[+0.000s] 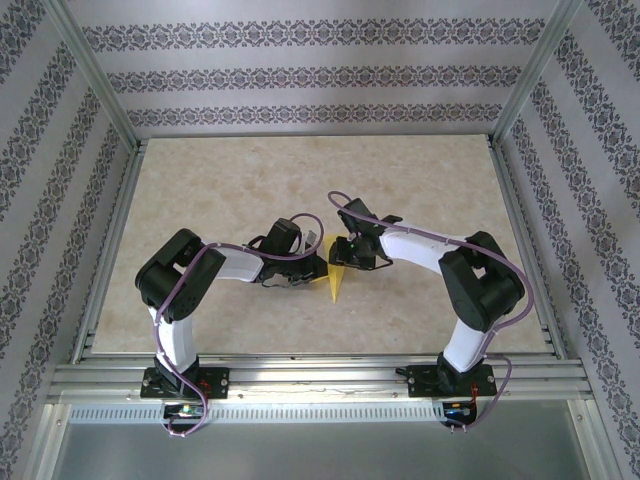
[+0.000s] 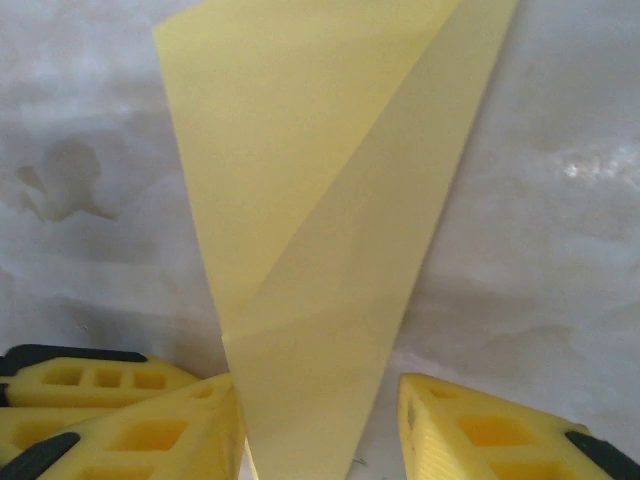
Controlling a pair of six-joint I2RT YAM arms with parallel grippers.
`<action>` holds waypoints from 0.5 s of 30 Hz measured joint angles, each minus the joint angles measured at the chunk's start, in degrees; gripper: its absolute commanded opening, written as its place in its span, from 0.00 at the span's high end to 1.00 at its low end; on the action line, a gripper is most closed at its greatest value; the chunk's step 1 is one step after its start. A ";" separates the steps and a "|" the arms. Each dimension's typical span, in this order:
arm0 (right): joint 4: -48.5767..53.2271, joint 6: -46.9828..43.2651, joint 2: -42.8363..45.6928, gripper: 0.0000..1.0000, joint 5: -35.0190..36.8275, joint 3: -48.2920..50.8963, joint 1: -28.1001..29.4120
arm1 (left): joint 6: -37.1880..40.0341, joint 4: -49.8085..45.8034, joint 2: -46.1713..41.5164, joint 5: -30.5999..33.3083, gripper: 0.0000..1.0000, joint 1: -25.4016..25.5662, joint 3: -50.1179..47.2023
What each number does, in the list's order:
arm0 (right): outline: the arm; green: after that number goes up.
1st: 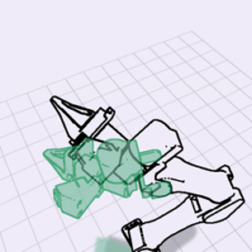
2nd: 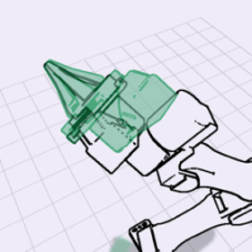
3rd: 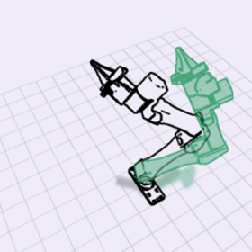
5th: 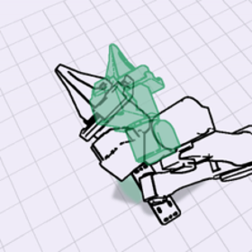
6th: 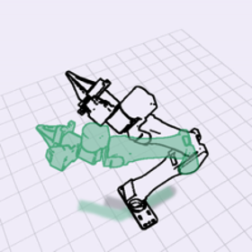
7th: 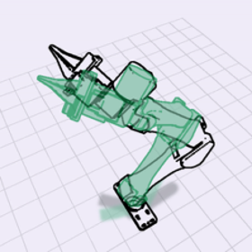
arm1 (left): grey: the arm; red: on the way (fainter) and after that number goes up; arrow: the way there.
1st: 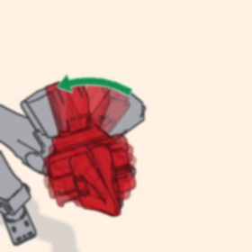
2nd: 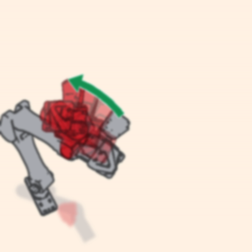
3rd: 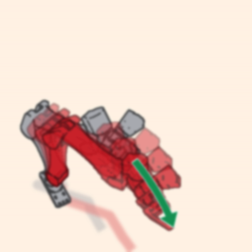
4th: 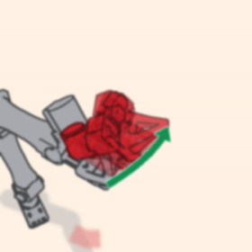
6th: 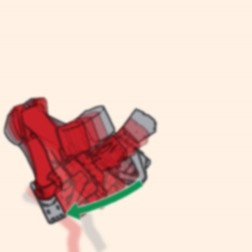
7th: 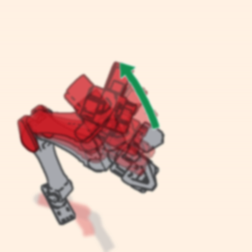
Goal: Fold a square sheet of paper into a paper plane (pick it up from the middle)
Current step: Turn over a paper plane at the center of the table.
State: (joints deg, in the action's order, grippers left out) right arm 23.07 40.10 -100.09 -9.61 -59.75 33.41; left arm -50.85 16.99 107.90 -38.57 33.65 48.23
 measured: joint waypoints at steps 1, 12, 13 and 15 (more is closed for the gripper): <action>-0.13 0.02 0.37 0.59 -0.04 0.61 -0.31 | 0.00 0.00 0.00 -0.02 0.86 0.00 0.00; -3.06 0.59 3.48 0.77 -1.77 5.73 -3.34 | 0.00 -0.02 -0.52 0.24 0.79 0.00 0.00; -3.43 0.72 3.50 0.79 -2.25 6.34 -3.72 | 0.02 -0.02 -0.74 0.28 0.76 0.00 0.00; -4.07 0.98 3.50 0.83 -3.23 7.17 -4.28 | 0.13 -0.07 -1.46 0.87 0.67 0.00 -0.04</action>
State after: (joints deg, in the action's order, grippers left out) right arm 19.00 41.08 -96.60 -12.84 -52.58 29.12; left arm -50.72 16.93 106.43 -37.69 33.65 48.18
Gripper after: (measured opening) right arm 0.204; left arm 0.260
